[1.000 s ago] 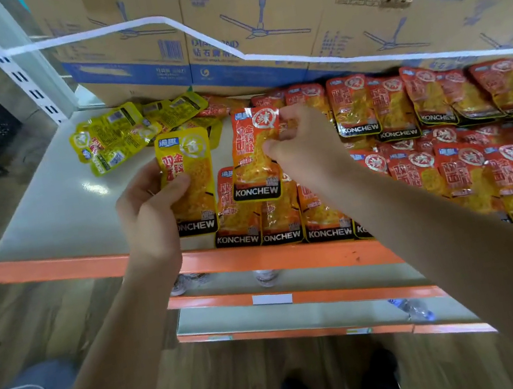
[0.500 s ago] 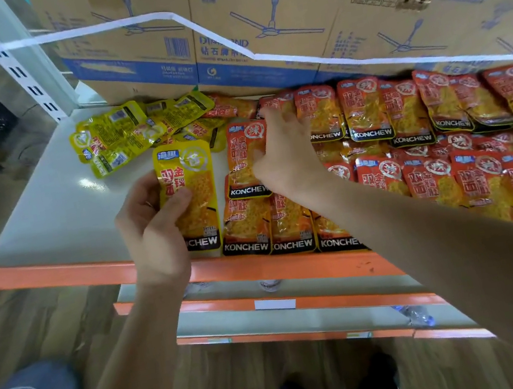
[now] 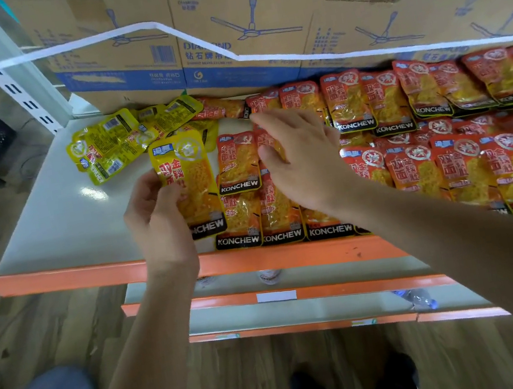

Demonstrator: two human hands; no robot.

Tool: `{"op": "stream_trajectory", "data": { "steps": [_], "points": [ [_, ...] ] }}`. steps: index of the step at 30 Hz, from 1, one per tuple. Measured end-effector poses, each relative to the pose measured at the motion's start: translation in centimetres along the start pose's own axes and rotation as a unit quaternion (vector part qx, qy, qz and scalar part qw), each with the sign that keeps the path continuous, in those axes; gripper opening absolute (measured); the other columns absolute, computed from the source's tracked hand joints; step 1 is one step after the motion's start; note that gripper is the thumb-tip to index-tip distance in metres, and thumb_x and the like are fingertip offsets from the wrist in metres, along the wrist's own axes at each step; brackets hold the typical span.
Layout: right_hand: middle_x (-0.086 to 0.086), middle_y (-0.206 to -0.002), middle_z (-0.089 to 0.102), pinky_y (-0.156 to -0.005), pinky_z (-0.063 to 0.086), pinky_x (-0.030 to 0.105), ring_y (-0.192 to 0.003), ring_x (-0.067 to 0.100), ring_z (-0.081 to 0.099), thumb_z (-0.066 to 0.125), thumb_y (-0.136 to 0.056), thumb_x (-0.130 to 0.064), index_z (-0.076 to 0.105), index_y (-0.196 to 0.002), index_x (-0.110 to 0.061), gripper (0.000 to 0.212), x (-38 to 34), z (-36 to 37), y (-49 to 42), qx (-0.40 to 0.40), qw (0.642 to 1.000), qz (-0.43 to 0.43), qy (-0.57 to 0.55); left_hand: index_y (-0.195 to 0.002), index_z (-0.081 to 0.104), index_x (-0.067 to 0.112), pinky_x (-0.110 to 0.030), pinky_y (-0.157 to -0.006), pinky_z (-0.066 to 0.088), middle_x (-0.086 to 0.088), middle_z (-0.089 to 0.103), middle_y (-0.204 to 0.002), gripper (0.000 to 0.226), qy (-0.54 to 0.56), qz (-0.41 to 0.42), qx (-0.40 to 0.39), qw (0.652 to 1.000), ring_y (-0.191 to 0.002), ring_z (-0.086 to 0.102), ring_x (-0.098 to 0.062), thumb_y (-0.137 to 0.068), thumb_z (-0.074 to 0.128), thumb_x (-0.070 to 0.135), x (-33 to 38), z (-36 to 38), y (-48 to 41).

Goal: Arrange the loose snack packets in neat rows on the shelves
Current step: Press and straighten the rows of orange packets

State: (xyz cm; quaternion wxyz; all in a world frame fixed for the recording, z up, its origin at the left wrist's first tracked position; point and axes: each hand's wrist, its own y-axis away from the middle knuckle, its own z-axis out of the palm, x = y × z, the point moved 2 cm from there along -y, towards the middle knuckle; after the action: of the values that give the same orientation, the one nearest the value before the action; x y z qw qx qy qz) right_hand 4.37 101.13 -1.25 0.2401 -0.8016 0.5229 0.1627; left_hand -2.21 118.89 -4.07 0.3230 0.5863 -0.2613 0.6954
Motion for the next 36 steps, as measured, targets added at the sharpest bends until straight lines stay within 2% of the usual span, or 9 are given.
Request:
{"op": "stream_trajectory", "data": {
  "steps": [3, 7, 10, 12, 16, 21, 27, 30, 36],
  "points": [
    [-0.008, -0.161, 0.027, -0.103, 0.011, 0.034, -0.146, 0.013, 0.017, 0.036, -0.1, -0.043, 0.028, -0.155, -0.028, 0.058, 1.2, -3.1, 2.9, 0.004, 1.0, -0.018, -0.008, -0.074, 0.067, 0.023, -0.037, -0.068, 0.034, 0.003, 0.055, -0.065, 0.016, -0.033, 0.003, -0.044, 0.998, -0.071, 0.042, -0.019, -0.073, 0.057, 0.012, 1.3, 3.2, 2.6],
    [-0.004, -0.164, 0.019, -0.112, 0.016, 0.048, -0.151, 0.016, 0.013, 0.025, -0.097, -0.054, 0.021, -0.157, -0.028, 0.066, 4.1, -8.1, 8.0, -0.013, 0.999, -0.042, 0.017, -0.074, 0.069, 0.022, -0.038, -0.071, 0.037, -0.011, 0.052, -0.075, 0.01, -0.059, -0.01, -0.153, 0.986, -0.075, 0.044, -0.023, -0.075, 0.063, 0.015, 2.1, 7.1, 7.3],
    [-0.002, -0.164, 0.021, -0.111, 0.019, 0.049, -0.151, 0.02, 0.016, 0.03, -0.099, -0.052, 0.024, -0.157, -0.024, 0.064, 7.1, -12.3, 12.3, 0.002, 0.998, -0.049, 0.039, -0.075, 0.066, 0.017, -0.035, -0.069, 0.037, -0.01, 0.05, -0.071, 0.004, -0.068, -0.011, -0.226, 0.972, -0.073, 0.045, -0.023, -0.077, 0.067, 0.014, 2.4, 10.7, 11.8],
    [-0.006, -0.165, 0.016, -0.112, 0.018, 0.048, -0.152, 0.018, 0.013, 0.028, -0.1, -0.054, 0.02, -0.158, -0.027, 0.065, 9.4, -15.1, 14.8, 0.008, 0.998, -0.03, 0.049, -0.074, 0.069, 0.022, -0.03, -0.065, 0.038, 0.0, 0.051, -0.063, 0.02, -0.064, -0.012, -0.253, 0.965, -0.071, 0.046, -0.02, -0.083, 0.071, 0.004, 2.6, 13.5, 15.1],
    [-0.009, -0.166, 0.013, -0.113, 0.02, 0.058, -0.152, 0.019, 0.012, 0.026, -0.097, -0.058, 0.016, -0.157, -0.032, 0.066, 13.6, -20.4, 18.9, 0.025, 0.997, 0.02, 0.065, -0.076, 0.069, 0.024, -0.023, -0.064, 0.042, 0.011, 0.062, -0.059, 0.026, -0.1, -0.004, -0.283, 0.954, -0.064, 0.055, -0.009, -0.087, 0.07, -0.001, 2.3, 18.6, 20.8],
    [-0.01, -0.165, 0.013, -0.114, 0.016, 0.052, -0.151, 0.018, 0.01, 0.023, -0.094, -0.059, 0.016, -0.157, -0.031, 0.07, 19.8, -27.9, 24.6, 0.059, 0.992, 0.076, 0.086, -0.08, 0.068, 0.021, -0.02, -0.064, 0.044, 0.015, 0.067, -0.064, 0.021, -0.112, 0.006, -0.338, 0.935, -0.06, 0.057, 0.001, -0.087, 0.071, 0.001, 2.7, 26.1, 28.8],
    [-0.009, -0.165, 0.013, -0.115, 0.017, 0.054, -0.152, 0.019, 0.009, 0.017, -0.092, -0.064, 0.019, -0.157, -0.032, 0.073, 27.3, -34.3, 29.6, 0.075, 0.986, 0.118, 0.094, -0.09, 0.073, 0.023, -0.038, -0.072, 0.055, 0.01, 0.074, -0.082, 0.019, -0.119, 0.003, -0.363, 0.924, -0.081, 0.07, -0.016, -0.087, 0.072, 0.004, 1.7, 33.8, 36.7],
    [-0.012, -0.164, 0.017, -0.111, 0.019, 0.051, -0.15, 0.018, 0.011, 0.017, -0.09, -0.061, 0.026, -0.155, -0.037, 0.069, 30.3, -36.7, 31.4, 0.089, 0.983, 0.133, 0.095, -0.091, 0.071, 0.024, -0.025, -0.058, 0.046, 0.018, 0.07, -0.071, 0.02, -0.126, 0.005, -0.363, 0.923, -0.061, 0.061, 0.0, -0.089, 0.071, 0.004, 0.7, 37.1, 39.7],
    [-0.018, -0.164, 0.012, -0.113, 0.012, 0.042, -0.149, 0.011, 0.005, 0.02, -0.09, -0.059, 0.024, -0.153, -0.044, 0.065, 35.7, -39.0, 33.2, 0.067, 0.974, 0.182, 0.117, -0.088, 0.07, 0.021, -0.012, -0.062, 0.045, 0.011, 0.07, -0.078, 0.019, -0.168, 0.032, -0.359, 0.918, -0.064, 0.061, 0.008, -0.086, 0.073, 0.002, -1.2, 42.1, 43.4]
  ]
}}
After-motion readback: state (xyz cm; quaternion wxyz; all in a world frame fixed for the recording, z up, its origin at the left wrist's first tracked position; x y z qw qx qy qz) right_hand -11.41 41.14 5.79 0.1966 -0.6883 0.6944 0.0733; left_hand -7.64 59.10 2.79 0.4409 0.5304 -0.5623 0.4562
